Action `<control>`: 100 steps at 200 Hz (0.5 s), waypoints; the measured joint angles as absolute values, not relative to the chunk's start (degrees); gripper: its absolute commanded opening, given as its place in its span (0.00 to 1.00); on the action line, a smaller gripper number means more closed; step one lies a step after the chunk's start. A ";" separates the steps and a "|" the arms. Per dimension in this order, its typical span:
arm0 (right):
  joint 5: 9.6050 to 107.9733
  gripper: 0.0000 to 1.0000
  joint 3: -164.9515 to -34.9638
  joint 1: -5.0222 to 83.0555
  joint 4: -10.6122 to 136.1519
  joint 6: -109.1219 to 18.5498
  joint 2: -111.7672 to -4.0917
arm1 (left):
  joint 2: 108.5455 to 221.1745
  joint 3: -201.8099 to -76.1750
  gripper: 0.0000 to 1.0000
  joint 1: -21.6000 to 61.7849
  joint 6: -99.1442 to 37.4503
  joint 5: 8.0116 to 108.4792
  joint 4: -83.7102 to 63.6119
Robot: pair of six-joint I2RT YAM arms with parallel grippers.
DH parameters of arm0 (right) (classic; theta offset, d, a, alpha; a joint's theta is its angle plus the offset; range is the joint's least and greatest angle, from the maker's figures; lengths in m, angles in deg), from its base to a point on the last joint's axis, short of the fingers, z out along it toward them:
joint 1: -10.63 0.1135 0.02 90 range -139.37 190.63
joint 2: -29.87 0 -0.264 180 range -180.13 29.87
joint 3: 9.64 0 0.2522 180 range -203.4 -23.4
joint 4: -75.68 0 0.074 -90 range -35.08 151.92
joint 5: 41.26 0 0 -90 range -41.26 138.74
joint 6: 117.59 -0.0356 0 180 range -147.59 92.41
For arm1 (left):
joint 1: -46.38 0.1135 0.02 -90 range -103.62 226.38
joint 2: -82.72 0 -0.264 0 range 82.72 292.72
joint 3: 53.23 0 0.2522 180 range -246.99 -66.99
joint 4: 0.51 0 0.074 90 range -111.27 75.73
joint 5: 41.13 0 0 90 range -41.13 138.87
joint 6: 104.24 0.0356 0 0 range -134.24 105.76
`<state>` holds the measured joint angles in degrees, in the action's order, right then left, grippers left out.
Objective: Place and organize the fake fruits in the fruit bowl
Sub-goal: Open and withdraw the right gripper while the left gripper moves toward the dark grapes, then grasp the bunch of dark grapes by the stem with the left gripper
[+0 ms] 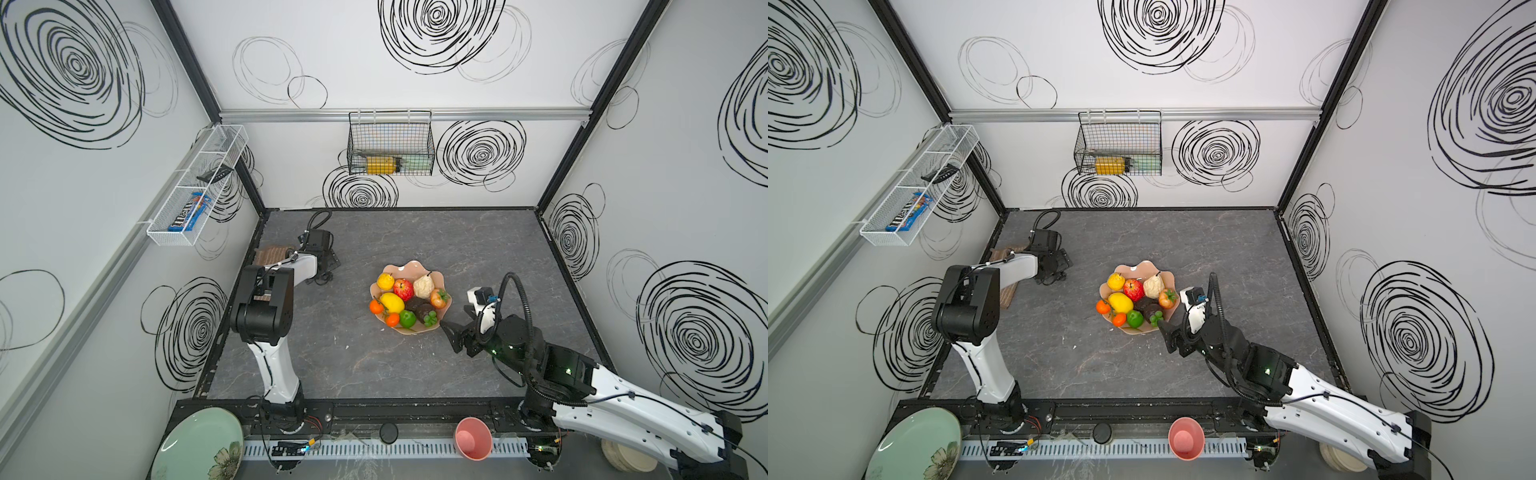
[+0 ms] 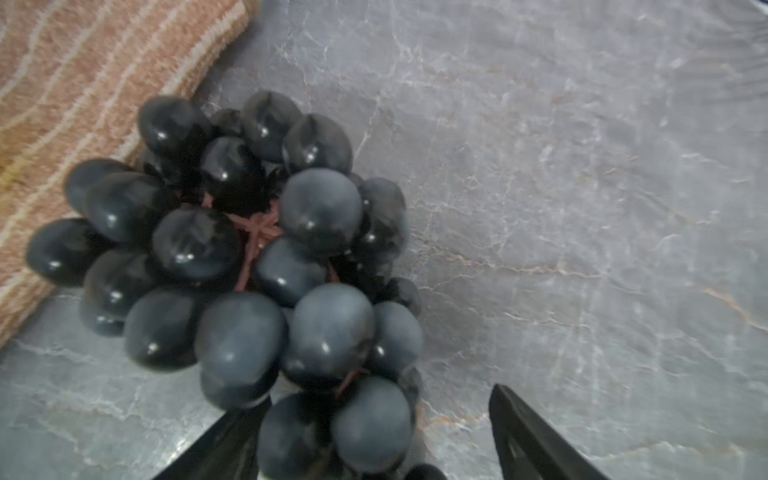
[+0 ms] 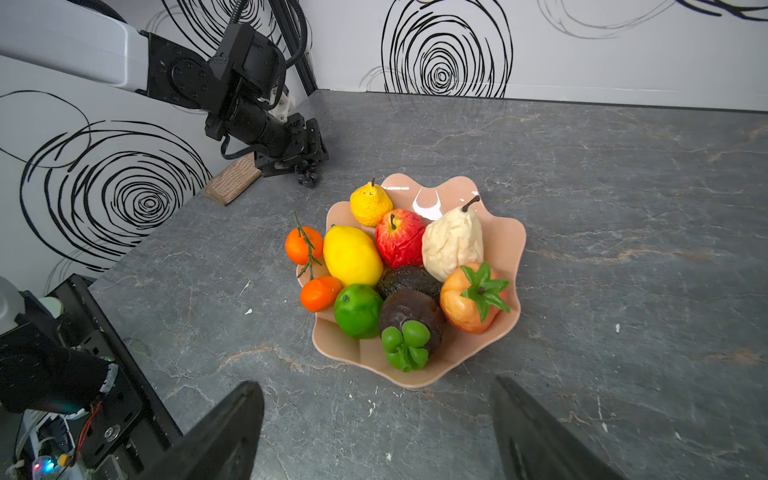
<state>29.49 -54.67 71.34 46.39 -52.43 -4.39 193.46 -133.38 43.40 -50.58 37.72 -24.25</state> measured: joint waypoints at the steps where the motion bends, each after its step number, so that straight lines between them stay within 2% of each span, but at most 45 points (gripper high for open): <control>1: 29.51 0.89 -54.65 71.32 46.39 -52.43 -4.39 | 193.50 -133.40 0.77 43.42 -50.64 37.74 -24.25; 63: 30.21 0.90 -54.32 71.08 46.43 -52.47 -5.39 | 195.14 -135.42 0.73 44.56 -50.23 37.43 -24.36; 100: 30.52 0.90 -54.30 71.04 46.65 -52.47 -6.01 | 197.67 -138.04 0.66 44.91 -49.59 37.15 -24.38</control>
<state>30.52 -54.30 71.04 46.65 -52.47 -6.01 197.67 -138.04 44.91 -49.59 37.15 -24.38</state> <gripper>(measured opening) 0.898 0.686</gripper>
